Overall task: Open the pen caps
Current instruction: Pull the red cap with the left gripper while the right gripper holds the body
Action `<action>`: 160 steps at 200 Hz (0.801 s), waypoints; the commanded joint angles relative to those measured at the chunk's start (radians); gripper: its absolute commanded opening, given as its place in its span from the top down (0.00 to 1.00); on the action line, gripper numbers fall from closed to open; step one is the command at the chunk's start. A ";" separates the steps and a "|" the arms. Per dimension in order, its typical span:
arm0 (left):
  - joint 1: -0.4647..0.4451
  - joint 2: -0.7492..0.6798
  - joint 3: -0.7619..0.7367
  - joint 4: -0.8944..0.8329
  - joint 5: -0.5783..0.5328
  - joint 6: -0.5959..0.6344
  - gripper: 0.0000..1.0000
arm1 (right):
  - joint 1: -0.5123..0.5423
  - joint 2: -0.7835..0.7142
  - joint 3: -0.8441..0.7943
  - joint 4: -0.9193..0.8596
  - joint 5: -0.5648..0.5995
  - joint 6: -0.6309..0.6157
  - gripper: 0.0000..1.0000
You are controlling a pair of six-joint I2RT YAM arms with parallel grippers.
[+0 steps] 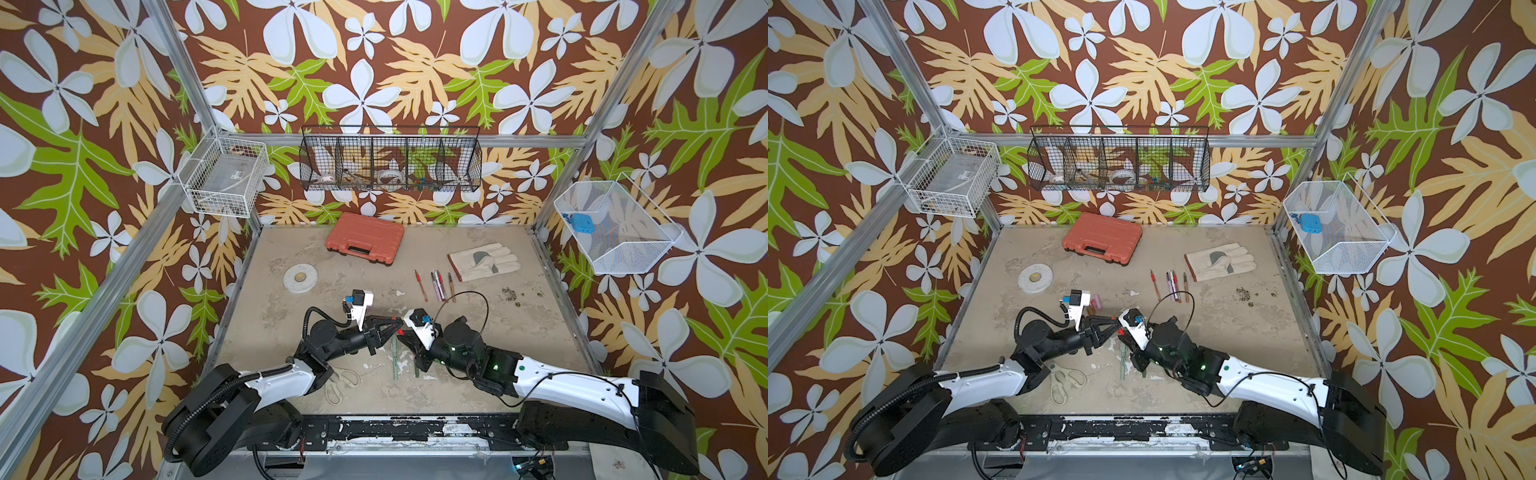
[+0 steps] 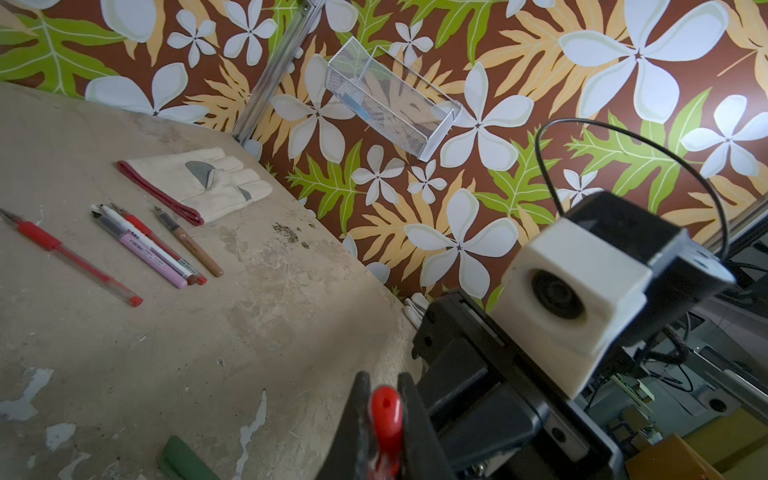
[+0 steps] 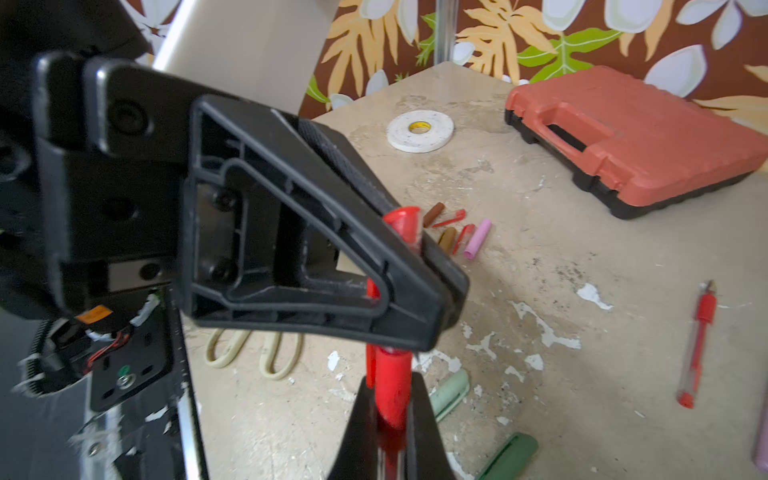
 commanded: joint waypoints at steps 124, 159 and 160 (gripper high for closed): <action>0.052 -0.025 -0.065 0.190 -0.019 -0.029 1.00 | -0.144 0.020 -0.050 0.079 -0.541 0.075 1.00; 0.060 -0.018 -0.076 0.262 0.013 -0.048 1.00 | -0.201 0.051 -0.066 0.137 -0.698 0.120 1.00; 0.060 -0.018 -0.076 0.265 0.013 -0.048 1.00 | -0.202 0.051 -0.066 0.141 -0.702 0.121 1.00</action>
